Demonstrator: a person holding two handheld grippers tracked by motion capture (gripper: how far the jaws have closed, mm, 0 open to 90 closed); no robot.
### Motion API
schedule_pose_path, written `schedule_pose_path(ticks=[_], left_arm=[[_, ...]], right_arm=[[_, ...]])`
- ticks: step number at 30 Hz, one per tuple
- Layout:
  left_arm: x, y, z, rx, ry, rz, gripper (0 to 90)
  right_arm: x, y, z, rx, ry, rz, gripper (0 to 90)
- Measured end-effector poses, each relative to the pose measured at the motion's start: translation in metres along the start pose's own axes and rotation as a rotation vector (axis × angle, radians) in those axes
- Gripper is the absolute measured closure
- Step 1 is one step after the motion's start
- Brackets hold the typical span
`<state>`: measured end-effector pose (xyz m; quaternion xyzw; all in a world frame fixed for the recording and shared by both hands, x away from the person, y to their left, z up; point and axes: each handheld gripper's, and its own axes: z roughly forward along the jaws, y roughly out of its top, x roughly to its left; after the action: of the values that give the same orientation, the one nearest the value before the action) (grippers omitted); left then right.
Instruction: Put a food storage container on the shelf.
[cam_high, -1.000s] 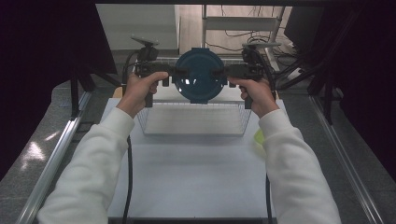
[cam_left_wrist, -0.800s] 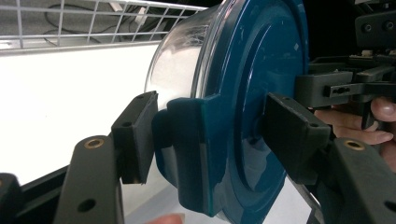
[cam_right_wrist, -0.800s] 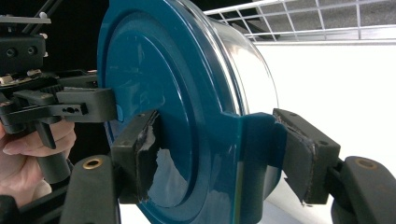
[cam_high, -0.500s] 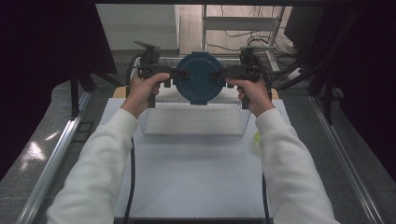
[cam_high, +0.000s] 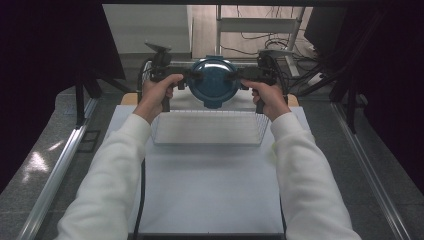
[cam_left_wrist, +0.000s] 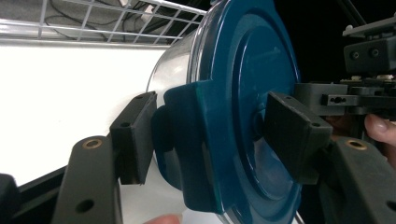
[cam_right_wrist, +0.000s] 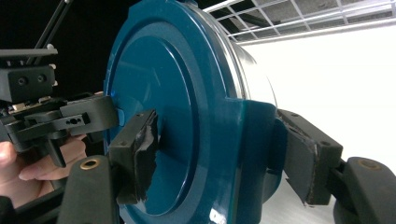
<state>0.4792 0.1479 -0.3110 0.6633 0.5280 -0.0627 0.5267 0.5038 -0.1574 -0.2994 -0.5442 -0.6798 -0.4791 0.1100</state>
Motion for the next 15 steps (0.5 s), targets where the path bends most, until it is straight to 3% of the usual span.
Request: schedule_pose_path(ticks=[1,9,15], left_arm=[[0.002,0.001,0.002,-0.010,-0.006,-0.022,36.6],[0.011,0.003,0.009,-0.022,-0.015,-0.074,36.4],[0.022,0.003,0.014,-0.026,-0.033,-0.131,36.2]], right_arm=[[-0.002,0.002,0.002,0.000,-0.002,0.016,32.5],[-0.008,0.006,0.008,-0.004,-0.004,0.074,31.8],[-0.012,0.006,0.012,-0.004,-0.007,0.086,31.3]])
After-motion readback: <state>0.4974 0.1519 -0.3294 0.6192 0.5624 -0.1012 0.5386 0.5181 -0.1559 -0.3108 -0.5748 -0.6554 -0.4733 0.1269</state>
